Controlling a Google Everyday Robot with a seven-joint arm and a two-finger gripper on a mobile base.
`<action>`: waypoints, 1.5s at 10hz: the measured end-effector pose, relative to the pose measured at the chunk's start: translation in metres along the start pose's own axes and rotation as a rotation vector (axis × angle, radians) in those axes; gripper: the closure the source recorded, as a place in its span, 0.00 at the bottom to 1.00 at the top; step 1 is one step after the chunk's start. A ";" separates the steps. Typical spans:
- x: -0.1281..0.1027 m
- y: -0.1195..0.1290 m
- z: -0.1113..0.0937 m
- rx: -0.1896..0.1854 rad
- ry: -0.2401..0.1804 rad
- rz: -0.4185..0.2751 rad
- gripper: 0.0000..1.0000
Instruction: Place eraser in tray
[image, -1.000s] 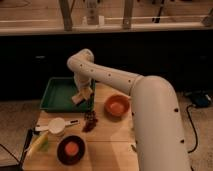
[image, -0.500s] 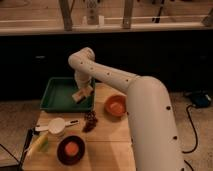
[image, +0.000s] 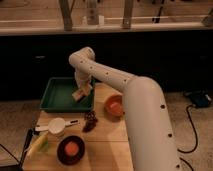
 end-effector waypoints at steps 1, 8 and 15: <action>0.002 -0.002 0.001 0.001 -0.001 -0.003 1.00; 0.009 -0.009 0.006 0.007 -0.009 -0.029 0.95; 0.017 -0.014 0.010 0.010 -0.012 -0.051 0.60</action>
